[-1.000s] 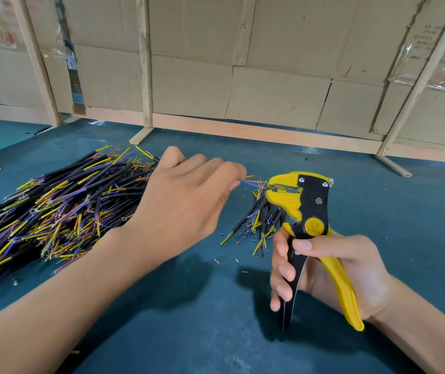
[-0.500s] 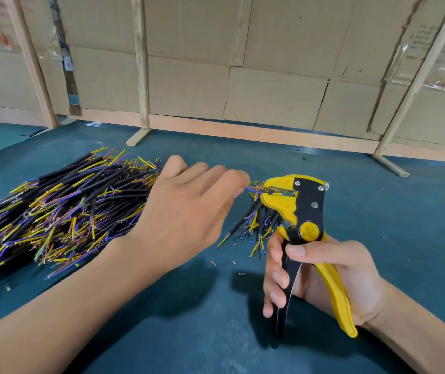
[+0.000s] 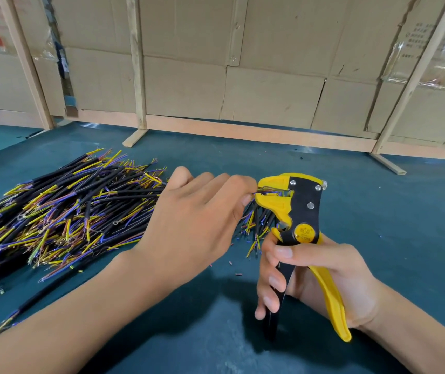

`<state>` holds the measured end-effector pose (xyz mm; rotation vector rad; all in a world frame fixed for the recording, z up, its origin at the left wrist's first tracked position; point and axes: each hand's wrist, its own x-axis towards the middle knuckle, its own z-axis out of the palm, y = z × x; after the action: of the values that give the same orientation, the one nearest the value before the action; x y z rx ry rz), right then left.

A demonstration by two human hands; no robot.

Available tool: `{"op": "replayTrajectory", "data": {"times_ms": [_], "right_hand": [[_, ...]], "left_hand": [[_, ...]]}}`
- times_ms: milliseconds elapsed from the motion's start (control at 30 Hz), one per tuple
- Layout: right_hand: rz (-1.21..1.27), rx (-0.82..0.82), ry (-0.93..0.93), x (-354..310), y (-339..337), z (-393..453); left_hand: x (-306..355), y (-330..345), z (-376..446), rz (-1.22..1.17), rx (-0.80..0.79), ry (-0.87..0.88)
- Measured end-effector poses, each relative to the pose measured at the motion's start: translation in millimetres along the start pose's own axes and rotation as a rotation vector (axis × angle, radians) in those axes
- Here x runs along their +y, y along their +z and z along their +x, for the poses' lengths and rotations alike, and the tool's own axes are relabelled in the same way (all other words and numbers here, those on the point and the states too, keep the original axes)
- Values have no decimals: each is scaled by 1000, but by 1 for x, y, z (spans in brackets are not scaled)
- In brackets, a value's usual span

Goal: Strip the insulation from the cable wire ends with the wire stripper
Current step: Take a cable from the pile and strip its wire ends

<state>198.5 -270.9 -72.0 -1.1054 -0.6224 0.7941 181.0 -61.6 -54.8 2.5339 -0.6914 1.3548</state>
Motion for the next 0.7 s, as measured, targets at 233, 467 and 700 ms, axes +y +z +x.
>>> {"op": "replayTrajectory", "data": {"times_ms": [233, 467, 700], "right_hand": [[-22, 31, -42, 1, 7, 0], [-36, 47, -44, 0, 9, -2], [-22, 48, -27, 2, 10, -3]], "left_hand": [[3, -4, -1, -9, 36, -11], [3, -5, -1, -59, 60, -26], [5, -5, -3, -116, 73, -54]]}}
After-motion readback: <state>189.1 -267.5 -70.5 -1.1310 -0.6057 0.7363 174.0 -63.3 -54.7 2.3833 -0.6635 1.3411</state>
